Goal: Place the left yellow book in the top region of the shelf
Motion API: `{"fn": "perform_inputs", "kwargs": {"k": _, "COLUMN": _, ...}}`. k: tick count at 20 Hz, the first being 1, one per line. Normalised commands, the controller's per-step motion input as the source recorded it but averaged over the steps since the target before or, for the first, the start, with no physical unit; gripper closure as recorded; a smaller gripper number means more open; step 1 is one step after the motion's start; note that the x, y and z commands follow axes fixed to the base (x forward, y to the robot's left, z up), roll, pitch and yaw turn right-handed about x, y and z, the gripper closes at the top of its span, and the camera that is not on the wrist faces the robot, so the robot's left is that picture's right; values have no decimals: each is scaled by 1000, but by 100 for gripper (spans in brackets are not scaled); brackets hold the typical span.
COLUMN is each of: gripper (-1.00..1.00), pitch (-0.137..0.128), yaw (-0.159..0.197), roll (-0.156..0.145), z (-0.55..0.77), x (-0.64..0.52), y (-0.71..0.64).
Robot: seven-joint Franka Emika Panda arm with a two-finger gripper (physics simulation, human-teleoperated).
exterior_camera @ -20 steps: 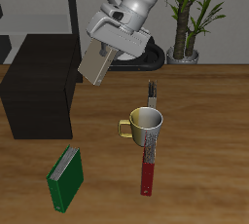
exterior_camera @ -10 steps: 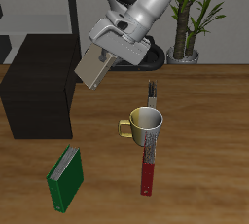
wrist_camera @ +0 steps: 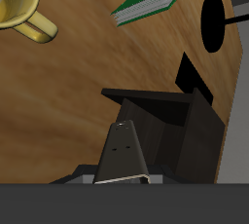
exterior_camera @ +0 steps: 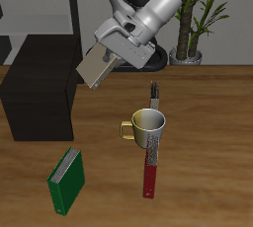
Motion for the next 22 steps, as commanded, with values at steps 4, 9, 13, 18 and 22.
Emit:
{"fn": "perform_inputs", "kwargs": {"k": 4, "gripper": 100, "pitch": 13, "yaw": -58, "roll": -57, "z": 82, "x": 73, "y": 26}}
{"fn": "perform_inputs", "kwargs": {"k": 9, "gripper": 100, "pitch": 10, "yaw": -51, "roll": -57, "z": -45, "x": 100, "y": 70}}
{"fn": "perform_inputs", "kwargs": {"k": 13, "gripper": 100, "pitch": 16, "yaw": -2, "roll": -20, "z": -114, "x": 122, "y": 21}}
{"fn": "perform_inputs", "kwargs": {"k": 18, "gripper": 100, "pitch": 7, "yaw": -3, "roll": -54, "z": -120, "x": 110, "y": -112}}
{"fn": "perform_inputs", "kwargs": {"k": 22, "gripper": 100, "pitch": 37, "yaw": 3, "roll": -30, "z": -186, "x": 90, "y": 1}}
